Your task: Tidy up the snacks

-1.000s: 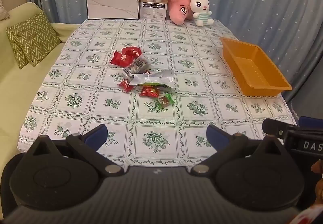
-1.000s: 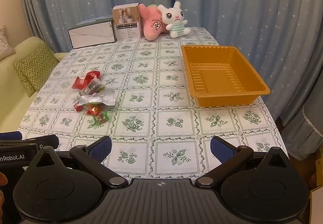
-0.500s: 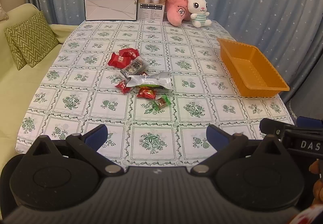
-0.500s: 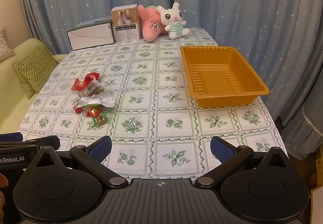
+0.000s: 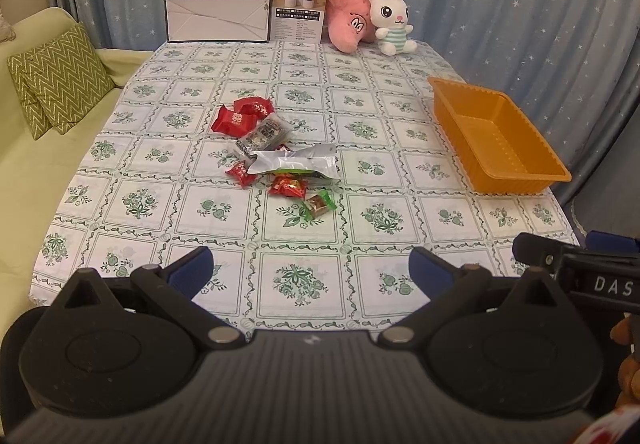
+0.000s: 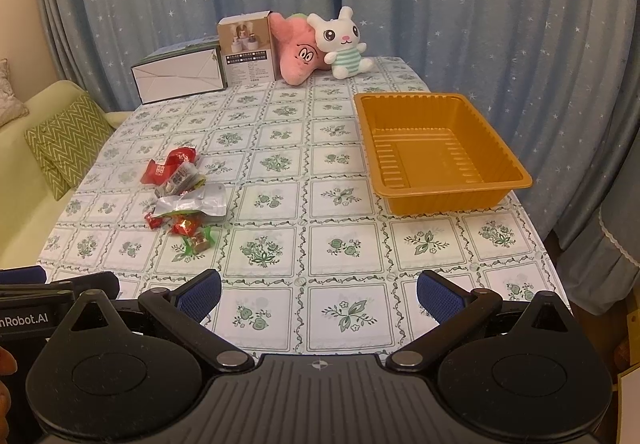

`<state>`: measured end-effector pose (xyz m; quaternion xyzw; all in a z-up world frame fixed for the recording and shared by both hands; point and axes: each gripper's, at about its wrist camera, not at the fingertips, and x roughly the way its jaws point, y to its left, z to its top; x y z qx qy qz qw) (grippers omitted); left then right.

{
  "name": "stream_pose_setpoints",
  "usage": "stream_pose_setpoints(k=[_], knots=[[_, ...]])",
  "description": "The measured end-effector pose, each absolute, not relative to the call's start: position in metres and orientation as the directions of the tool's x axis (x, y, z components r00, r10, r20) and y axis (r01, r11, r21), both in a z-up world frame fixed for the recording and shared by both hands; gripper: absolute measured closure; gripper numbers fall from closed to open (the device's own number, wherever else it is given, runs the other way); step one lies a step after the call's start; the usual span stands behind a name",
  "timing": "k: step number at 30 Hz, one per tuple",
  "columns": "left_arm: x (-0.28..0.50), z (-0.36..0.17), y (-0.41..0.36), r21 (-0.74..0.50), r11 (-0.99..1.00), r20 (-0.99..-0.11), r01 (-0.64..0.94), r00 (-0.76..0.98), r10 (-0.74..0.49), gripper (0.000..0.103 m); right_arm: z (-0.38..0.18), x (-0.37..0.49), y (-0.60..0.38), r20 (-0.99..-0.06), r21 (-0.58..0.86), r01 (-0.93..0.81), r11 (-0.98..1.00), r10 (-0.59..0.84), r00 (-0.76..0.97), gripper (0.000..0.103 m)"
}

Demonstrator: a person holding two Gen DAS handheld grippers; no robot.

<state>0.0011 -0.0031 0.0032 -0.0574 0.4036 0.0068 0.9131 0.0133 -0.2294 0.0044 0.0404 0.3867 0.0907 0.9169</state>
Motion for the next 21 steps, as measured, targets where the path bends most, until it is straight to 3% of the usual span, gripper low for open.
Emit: stream_pose_setpoints(k=[21], knots=[[0.0019,0.0061,-0.0052,-0.103,0.993,-0.736,-0.056,0.676,-0.038,0.000,0.0047,0.0140,-0.2329,-0.700,0.148,-0.129,0.981,0.196,0.687,0.000]])
